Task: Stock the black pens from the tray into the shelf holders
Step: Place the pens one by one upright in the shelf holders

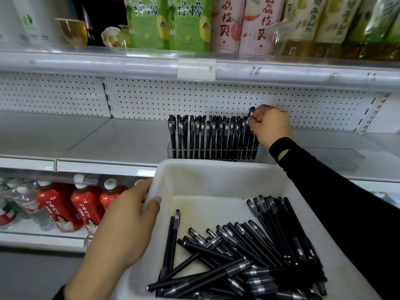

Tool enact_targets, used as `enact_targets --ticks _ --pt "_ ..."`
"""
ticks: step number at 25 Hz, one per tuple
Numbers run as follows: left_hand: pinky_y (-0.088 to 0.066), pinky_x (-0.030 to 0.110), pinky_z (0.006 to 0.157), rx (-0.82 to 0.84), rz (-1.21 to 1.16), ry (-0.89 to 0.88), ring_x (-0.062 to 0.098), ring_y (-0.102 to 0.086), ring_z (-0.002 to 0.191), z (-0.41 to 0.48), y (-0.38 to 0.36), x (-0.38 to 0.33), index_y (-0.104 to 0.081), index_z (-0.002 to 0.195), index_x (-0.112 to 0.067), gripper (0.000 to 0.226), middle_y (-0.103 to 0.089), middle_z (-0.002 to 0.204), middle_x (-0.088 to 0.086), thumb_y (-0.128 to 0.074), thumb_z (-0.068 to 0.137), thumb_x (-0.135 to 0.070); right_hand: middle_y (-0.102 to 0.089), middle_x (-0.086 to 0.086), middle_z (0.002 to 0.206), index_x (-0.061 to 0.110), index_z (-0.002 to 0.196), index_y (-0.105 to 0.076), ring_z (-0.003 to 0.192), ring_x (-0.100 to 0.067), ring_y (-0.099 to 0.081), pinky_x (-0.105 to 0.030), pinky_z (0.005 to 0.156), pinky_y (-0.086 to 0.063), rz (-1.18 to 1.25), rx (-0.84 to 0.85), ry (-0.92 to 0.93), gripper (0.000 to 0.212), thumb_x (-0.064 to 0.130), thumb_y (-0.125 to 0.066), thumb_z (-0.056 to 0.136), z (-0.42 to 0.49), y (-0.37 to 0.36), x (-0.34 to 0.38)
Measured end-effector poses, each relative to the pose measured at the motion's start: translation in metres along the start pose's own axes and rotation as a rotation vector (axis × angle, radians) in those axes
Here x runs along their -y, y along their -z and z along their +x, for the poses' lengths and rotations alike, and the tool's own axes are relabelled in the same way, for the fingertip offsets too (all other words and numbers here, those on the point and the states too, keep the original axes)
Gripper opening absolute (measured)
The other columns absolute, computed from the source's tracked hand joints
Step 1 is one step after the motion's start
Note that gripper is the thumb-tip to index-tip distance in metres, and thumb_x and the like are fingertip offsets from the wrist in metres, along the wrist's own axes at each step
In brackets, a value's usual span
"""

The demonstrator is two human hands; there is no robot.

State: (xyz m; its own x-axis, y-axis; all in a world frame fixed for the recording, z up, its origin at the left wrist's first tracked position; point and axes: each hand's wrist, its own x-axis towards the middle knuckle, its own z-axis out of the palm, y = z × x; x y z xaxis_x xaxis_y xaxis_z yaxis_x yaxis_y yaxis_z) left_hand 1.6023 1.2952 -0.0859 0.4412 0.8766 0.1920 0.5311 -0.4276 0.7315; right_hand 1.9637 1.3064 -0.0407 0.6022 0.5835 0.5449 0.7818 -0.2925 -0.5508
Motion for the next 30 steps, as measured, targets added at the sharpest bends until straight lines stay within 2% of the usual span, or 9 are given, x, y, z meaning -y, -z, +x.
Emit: enact_targets --ticks 3,7,12,15,17,19,23,27,30 --pt "-0.047 0.02 0.071 0.001 0.002 0.004 0.0 -0.064 0.087 0.001 0.0 0.001 -0.062 0.124 -0.037 0.03 -0.068 0.099 -0.02 -0.052 0.098 -0.025 -0.069 -0.005 0.08 0.015 0.087 -0.066 0.088 -0.03 -0.066 -0.037 0.087 -0.055 -0.018 0.027 -0.005 0.006 0.019 -0.07 0.088 0.001 -0.009 -0.006" --pt "-0.044 0.017 0.067 0.003 -0.008 0.015 0.0 -0.064 0.085 -0.001 -0.001 0.0 -0.061 0.124 -0.039 0.031 -0.068 0.098 -0.02 -0.052 0.098 -0.025 -0.068 0.001 0.085 0.014 0.091 -0.072 0.083 -0.019 -0.064 -0.023 0.092 -0.049 -0.044 0.115 -0.08 0.008 0.022 -0.072 0.089 -0.003 -0.023 -0.012" --pt "-0.045 0.018 0.068 -0.002 -0.001 0.019 0.001 -0.064 0.085 -0.001 0.0 0.001 -0.06 0.125 -0.037 0.03 -0.067 0.098 -0.019 -0.051 0.098 -0.026 -0.073 -0.006 0.093 0.012 0.095 -0.073 0.088 -0.025 -0.07 -0.029 0.089 -0.053 -0.134 0.157 -0.119 0.018 0.029 -0.072 0.09 -0.004 -0.019 -0.012" --pt "-0.044 0.018 0.068 -0.004 0.01 0.013 -0.001 -0.062 0.086 -0.001 0.001 0.0 -0.061 0.123 -0.037 0.029 -0.067 0.097 -0.02 -0.052 0.098 -0.026 -0.072 -0.003 0.088 0.016 0.086 -0.069 0.08 -0.019 -0.066 -0.029 0.077 -0.055 -0.186 0.155 -0.027 0.014 0.029 -0.071 0.091 -0.023 0.007 0.007" --pt "-0.045 0.019 0.068 0.005 0.004 0.019 0.0 -0.063 0.085 0.0 0.001 0.0 -0.061 0.122 -0.038 0.028 -0.068 0.095 -0.02 -0.052 0.098 -0.026 -0.071 -0.003 0.077 0.013 0.076 -0.068 0.069 -0.015 -0.064 -0.025 0.065 -0.051 -0.276 0.262 0.05 0.028 0.036 -0.067 0.092 -0.045 0.028 0.027" --pt "-0.048 0.023 0.069 0.015 -0.002 0.028 0.002 -0.065 0.085 0.0 0.001 0.0 -0.062 0.123 -0.038 0.029 -0.069 0.095 -0.019 -0.052 0.098 -0.027 -0.071 -0.004 0.067 0.011 0.073 -0.068 0.062 -0.014 -0.066 -0.021 0.053 -0.044 -0.364 0.48 0.072 0.038 0.042 -0.063 0.094 -0.071 0.052 0.048" --pt "-0.047 0.024 0.066 0.013 -0.015 0.024 0.001 -0.064 0.084 -0.003 0.0 -0.004 -0.06 0.113 -0.045 0.026 -0.068 0.091 -0.019 -0.053 0.098 -0.025 -0.058 0.004 0.067 0.013 0.072 -0.058 0.067 -0.018 -0.059 -0.026 0.066 -0.046 -0.632 0.895 0.093 0.034 0.039 -0.068 0.09 -0.12 0.067 0.059" --pt "-0.047 0.026 0.066 0.013 -0.005 0.01 0.003 -0.063 0.083 -0.003 -0.001 -0.005 -0.062 0.122 -0.041 0.031 -0.067 0.091 -0.019 -0.053 0.097 -0.024 -0.065 -0.007 0.095 0.009 0.102 -0.064 0.083 -0.026 -0.059 -0.03 0.071 -0.043 -0.736 1.003 0.145 0.018 0.023 -0.068 0.09 -0.142 0.049 0.047" --pt "-0.046 0.027 0.066 0.005 0.014 0.009 0.004 -0.063 0.081 -0.004 0.0 -0.006 -0.061 0.127 -0.038 0.036 -0.066 0.091 -0.021 -0.054 0.096 -0.023 -0.068 -0.01 0.106 0.006 0.107 -0.065 0.098 -0.028 -0.065 -0.03 0.073 -0.045 -0.714 0.989 0.17 0.017 0.012 -0.063 0.091 -0.146 0.041 0.045"
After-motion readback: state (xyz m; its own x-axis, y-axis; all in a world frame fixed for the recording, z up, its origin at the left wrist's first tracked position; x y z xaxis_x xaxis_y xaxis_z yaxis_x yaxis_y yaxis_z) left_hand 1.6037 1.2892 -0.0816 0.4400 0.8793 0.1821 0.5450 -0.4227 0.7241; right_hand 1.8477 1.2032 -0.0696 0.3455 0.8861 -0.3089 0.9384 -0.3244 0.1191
